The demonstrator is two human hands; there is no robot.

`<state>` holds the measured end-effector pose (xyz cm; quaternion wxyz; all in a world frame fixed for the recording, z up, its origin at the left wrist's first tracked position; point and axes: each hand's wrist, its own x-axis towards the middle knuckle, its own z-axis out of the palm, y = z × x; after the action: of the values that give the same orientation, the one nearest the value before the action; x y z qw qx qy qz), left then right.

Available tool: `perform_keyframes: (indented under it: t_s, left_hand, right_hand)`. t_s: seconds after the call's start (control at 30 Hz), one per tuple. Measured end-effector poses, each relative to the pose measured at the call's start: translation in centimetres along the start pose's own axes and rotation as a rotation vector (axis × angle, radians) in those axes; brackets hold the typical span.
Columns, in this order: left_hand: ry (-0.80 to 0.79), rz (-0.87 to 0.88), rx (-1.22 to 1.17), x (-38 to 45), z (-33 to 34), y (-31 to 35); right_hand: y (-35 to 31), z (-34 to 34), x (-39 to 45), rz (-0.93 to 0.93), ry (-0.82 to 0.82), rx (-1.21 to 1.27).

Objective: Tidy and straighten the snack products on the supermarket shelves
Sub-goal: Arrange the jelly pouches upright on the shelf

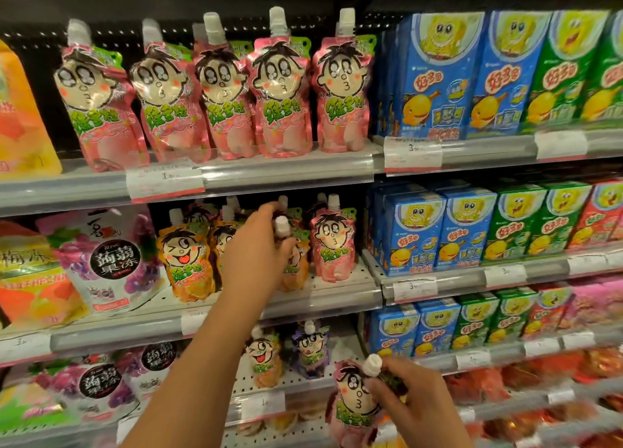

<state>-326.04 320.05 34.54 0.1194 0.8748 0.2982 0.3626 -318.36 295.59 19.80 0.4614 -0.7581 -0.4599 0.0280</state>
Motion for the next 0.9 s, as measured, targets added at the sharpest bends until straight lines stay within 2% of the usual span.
perform_keyframes:
  t_s: [0.13,0.3,0.4,0.63,0.77,0.9]
  left_hand:
    - [0.081,0.091,-0.028,-3.2,-1.1,-1.2]
    - [0.182,0.11,-0.173,-6.8,-4.0,-3.8]
    - [0.208,0.107,-0.197,-8.3,-5.9,-5.1]
    - [0.058,0.028,-0.182,-12.1,-6.9,-8.8]
    - [0.002,0.017,-0.162,-13.8,-6.9,-10.2]
    - [0.008,-0.031,-0.159,-14.4,-7.2,-11.0]
  right_hand:
    - [-0.6,-0.6,0.4,0.029,-0.006,-0.05]
    - [-2.7,-1.6,3.4,-0.086,0.049,-0.234]
    - [-5.0,-2.4,6.4,-0.114,0.084,-0.21]
    - [-10.1,-1.6,14.2,-0.227,0.248,-0.087]
    - [-10.9,-0.4,17.7,-0.268,0.253,-0.112]
    - [-9.8,1.4,19.9,-0.26,0.175,-0.205]
